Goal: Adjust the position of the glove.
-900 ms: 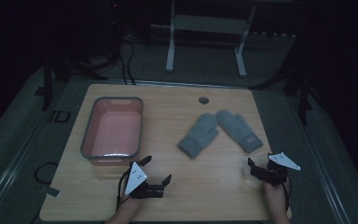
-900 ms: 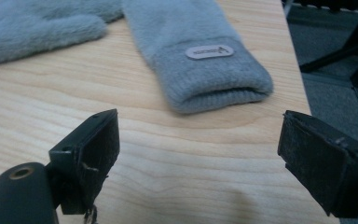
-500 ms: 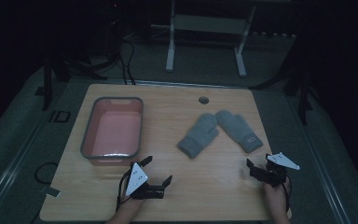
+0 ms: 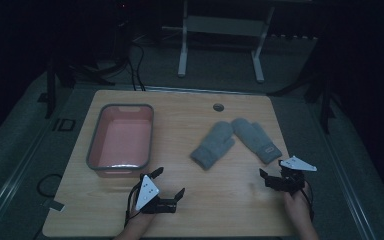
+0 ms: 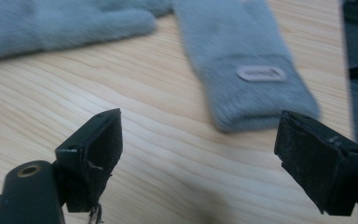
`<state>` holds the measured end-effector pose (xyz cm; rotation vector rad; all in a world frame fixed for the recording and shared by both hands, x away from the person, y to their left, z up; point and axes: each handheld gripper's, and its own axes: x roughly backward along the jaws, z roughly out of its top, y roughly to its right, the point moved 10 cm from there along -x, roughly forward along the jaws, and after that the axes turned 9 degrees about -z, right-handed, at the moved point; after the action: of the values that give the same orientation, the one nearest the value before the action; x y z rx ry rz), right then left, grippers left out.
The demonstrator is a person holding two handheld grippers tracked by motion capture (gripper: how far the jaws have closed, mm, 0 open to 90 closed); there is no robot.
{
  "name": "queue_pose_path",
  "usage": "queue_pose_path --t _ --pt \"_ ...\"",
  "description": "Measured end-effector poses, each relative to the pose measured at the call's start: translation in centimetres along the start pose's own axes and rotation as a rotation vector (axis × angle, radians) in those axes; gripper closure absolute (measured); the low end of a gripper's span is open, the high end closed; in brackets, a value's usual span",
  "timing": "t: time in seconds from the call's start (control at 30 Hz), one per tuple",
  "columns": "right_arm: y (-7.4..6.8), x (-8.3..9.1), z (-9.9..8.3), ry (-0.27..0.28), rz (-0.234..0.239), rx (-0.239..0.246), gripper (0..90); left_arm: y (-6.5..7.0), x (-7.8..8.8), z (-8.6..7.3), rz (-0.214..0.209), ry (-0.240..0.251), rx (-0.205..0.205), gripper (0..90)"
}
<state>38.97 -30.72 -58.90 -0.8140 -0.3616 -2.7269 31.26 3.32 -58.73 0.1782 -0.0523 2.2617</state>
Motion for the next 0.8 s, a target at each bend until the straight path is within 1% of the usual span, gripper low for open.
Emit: queue_pose_path --t 0.03,0.1,0.13,0.17,0.2,0.23,0.27,0.4,0.57,0.6,0.63,0.77,0.8 --pt "-0.4 -0.2 0.3 -0.003 0.023 0.000 15.1 0.0 0.0 0.0 0.000 0.000 -0.002 2.1" --pt "-0.8 -0.5 0.6 -0.014 0.051 -0.001 15.0 0.0 0.0 0.0 0.000 0.000 -0.002 2.2" --pt "-1.0 -0.7 0.9 -0.014 0.077 -0.011 15.0 0.0 0.0 0.0 0.000 0.000 -0.002 2.1" --pt "-1.2 -0.8 1.1 -0.016 0.091 -0.021 15.0 0.0 0.0 0.0 0.000 -0.001 0.001 2.2" --pt "-1.4 -0.9 1.4 -0.014 0.119 -0.039 14.7 0.0 0.0 0.0 0.000 0.000 0.003 2.1" --pt "-1.5 -1.0 1.8 -0.006 0.132 -0.051 14.6 -0.1 0.0 0.0 -0.001 0.000 0.005 2.2" --pt "-1.5 -1.1 2.1 -0.003 0.139 -0.055 14.6 -0.1 0.0 0.0 -0.001 0.001 0.008 2.2" --pt "-1.8 -1.4 3.4 0.009 0.149 -0.043 14.0 -0.1 0.0 0.0 -0.001 0.003 0.015 2.2" --pt "-2.3 -2.0 5.0 0.017 0.156 -0.009 14.0 -0.1 0.0 0.0 -0.002 0.002 0.013 2.2" --pt "-2.3 -2.0 5.0 0.017 0.156 -0.009 14.0 -0.1 0.0 0.0 -0.002 0.002 0.013 2.2" --pt "-2.6 -2.2 5.7 0.019 0.167 -0.001 14.0 -0.1 0.0 0.0 -0.003 0.002 0.014 2.1" --pt "-3.1 -2.8 6.8 0.008 0.172 0.024 14.3 -0.1 0.0 0.0 -0.006 0.002 0.018 2.2" --pt "-3.1 -2.8 6.8 0.008 0.172 0.024 14.3 -0.1 0.0 0.0 -0.006 0.002 0.018 2.2"
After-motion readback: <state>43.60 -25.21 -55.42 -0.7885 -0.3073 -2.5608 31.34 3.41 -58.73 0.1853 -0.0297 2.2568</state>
